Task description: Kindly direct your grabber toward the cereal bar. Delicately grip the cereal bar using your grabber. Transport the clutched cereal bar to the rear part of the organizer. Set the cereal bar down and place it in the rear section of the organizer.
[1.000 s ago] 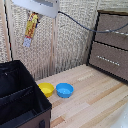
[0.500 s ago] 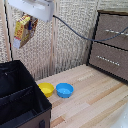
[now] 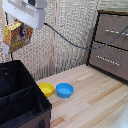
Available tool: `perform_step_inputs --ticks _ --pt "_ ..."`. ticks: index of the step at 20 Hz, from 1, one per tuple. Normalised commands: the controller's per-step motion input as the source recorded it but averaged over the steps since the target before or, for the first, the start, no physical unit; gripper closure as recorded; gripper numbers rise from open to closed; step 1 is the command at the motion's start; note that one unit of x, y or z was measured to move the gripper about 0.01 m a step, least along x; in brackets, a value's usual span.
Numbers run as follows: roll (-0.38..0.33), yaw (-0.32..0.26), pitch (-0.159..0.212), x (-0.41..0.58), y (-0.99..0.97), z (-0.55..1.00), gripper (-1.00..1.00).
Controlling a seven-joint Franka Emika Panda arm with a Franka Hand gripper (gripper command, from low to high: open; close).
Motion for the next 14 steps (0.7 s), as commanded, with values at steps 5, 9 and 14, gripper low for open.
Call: perform_step_inputs --ticks 5,9,14 --pt "0.0 -0.13 0.144 -0.125 0.54 -0.04 1.0" --pt "0.0 -0.132 0.137 -0.112 0.54 -0.02 1.0" --pt "0.006 -0.139 0.118 -0.021 0.58 0.0 1.0"
